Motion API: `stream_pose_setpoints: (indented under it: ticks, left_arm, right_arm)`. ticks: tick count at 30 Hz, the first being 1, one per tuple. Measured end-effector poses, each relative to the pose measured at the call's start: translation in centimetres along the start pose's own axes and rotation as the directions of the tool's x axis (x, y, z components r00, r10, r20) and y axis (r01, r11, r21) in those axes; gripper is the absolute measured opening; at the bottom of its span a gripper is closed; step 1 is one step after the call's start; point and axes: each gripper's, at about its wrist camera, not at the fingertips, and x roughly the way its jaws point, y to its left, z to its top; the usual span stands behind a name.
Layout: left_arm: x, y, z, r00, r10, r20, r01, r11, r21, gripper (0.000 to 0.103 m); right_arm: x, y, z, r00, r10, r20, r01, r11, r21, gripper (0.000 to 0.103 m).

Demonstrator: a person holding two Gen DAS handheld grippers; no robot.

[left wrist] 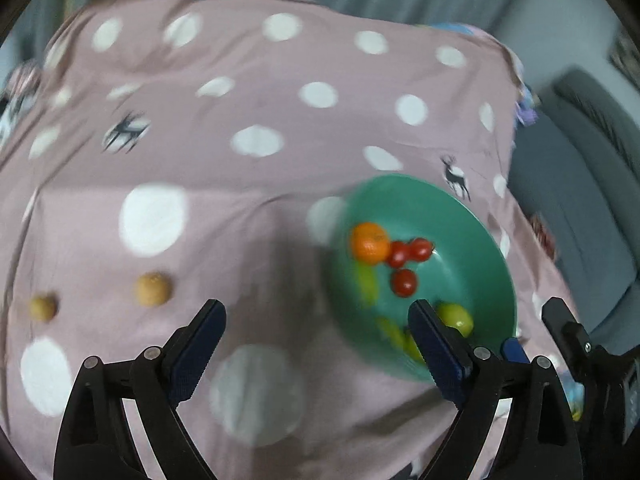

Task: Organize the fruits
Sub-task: 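Move both grippers to the small tan fruits and close each on one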

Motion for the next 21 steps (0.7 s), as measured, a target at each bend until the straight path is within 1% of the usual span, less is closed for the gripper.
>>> stream_pose_setpoints:
  ticks: [2, 3, 4, 5, 6, 7, 8, 9, 10, 12, 13, 14, 16, 18, 19, 21]
  left_arm:
    - [-1.0, 2.5, -0.4, 1.0, 0.02, 0.009, -0.02, 0.997, -0.072, 0.092]
    - [-1.8, 3.7, -0.6, 0.999, 0.049, 0.022, -0.046, 0.994, -0.098, 0.092]
    - [-2.5, 4.6, -0.6, 0.996, 0.081, 0.04, -0.077, 0.991, -0.107, 0.092]
    - [-3.3, 5.4, -0.7, 0.99, 0.124, 0.063, -0.117, 0.987, -0.109, 0.092]
    - [-4.1, 6.3, -0.8, 0.98, 0.18, 0.089, -0.17, 0.979, -0.11, 0.092]
    - [-4.7, 7.0, -0.9, 0.967, 0.232, 0.106, -0.22, 0.969, -0.111, 0.092]
    - [-5.4, 8.1, -1.1, 0.95, 0.291, 0.115, -0.278, 0.954, -0.115, 0.092]
    - [-5.7, 8.8, -1.2, 0.94, 0.322, 0.115, -0.309, 0.944, -0.118, 0.092]
    - [-5.9, 9.9, -1.5, 0.933, 0.342, 0.109, -0.329, 0.936, -0.123, 0.092]
    - [-6.0, 12.0, -1.7, 0.938, 0.34, 0.063, -0.329, 0.934, -0.139, 0.092]
    - [-6.1, 12.9, -1.8, 0.943, 0.33, 0.036, -0.321, 0.934, -0.16, 0.092]
    - [-6.4, 14.0, -2.0, 0.952, 0.306, 0.032, -0.294, 0.936, -0.193, 0.092]
    - [-6.8, 15.5, -2.3, 0.963, 0.266, 0.036, -0.248, 0.932, -0.265, 0.092]
    - [-7.0, 17.1, -2.5, 0.973, 0.232, 0.009, -0.215, 0.915, -0.34, 0.092]
    - [-7.0, 17.6, -2.4, 0.978, 0.209, 0.005, -0.194, 0.914, -0.356, 0.092]
    - [-6.6, 18.4, -2.2, 0.986, 0.167, -0.01, -0.159, 0.922, -0.353, 0.092]
  right_arm:
    - [0.2, 1.3, -0.3, 1.0, -0.016, -0.003, 0.016, 0.999, -0.042, 0.076]
    - [0.4, 2.2, -0.5, 1.0, 0.0, -0.008, 0.0, 0.998, -0.065, 0.08]
    - [0.5, 3.0, -0.8, 1.0, 0.024, -0.017, -0.025, 0.996, -0.08, 0.086]
    - [0.7, 3.5, -1.0, 0.999, 0.041, -0.024, -0.043, 0.995, -0.087, 0.089]
    - [0.9, 4.2, -1.3, 0.998, 0.058, -0.031, -0.061, 0.994, -0.095, 0.093]
    - [1.2, 5.0, -1.6, 0.997, 0.07, -0.041, -0.074, 0.992, -0.105, 0.095]
    - [1.7, 5.8, -2.0, 0.995, 0.079, -0.054, -0.085, 0.989, -0.122, 0.095]
    - [2.1, 6.6, -2.5, 0.994, 0.084, -0.068, -0.093, 0.986, -0.14, 0.095]
    - [2.7, 7.4, -3.0, 0.993, 0.086, -0.084, -0.099, 0.982, -0.161, 0.095]
    - [4.0, 9.0, -4.2, 0.989, 0.083, -0.125, -0.107, 0.974, -0.201, 0.095]
    - [4.6, 9.5, -4.8, 0.986, 0.083, -0.144, -0.112, 0.971, -0.209, 0.095]
    - [5.4, 9.7, -5.4, 0.982, 0.089, -0.165, -0.122, 0.972, -0.202, 0.095]
    - [6.7, 9.5, -6.3, 0.974, 0.102, -0.203, -0.137, 0.976, -0.169, 0.096]
    - [8.3, 8.8, -7.2, 0.967, 0.098, -0.235, -0.13, 0.984, -0.125, 0.096]
    - [9.2, 8.4, -7.7, 0.965, 0.081, -0.251, -0.109, 0.989, -0.1, 0.096]
    - [10.5, 7.7, -8.3, 0.962, 0.059, -0.266, -0.081, 0.994, -0.074, 0.096]
